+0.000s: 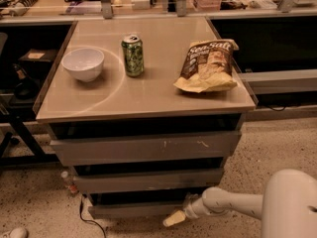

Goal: Open bottom drawer

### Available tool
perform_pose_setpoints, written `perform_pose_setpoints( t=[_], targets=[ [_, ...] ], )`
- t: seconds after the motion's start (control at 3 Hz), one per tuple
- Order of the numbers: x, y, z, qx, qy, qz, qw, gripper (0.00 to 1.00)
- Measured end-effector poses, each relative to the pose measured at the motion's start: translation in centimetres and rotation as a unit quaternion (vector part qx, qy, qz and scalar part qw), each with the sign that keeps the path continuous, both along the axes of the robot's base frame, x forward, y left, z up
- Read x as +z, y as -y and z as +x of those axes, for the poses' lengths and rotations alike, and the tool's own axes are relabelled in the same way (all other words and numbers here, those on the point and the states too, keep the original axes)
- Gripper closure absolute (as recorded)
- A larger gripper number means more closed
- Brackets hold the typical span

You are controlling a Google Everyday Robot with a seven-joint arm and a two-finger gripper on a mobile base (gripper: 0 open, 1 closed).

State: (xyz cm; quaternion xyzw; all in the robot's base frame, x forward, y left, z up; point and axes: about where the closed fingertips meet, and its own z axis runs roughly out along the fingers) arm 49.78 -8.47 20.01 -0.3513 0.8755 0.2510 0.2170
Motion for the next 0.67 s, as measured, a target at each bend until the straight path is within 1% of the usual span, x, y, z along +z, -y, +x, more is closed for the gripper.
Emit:
perform_pose_setpoints(
  t=[0.33, 0.67],
  targets=[
    [-0.12, 1.09, -2.63, -0.011, -0.024, -0.005, 0.9996, 0.00],
    [-0.04, 1.08, -2.53, -0.011, -0.024, -0.005, 0.9996, 0.00]
  ],
)
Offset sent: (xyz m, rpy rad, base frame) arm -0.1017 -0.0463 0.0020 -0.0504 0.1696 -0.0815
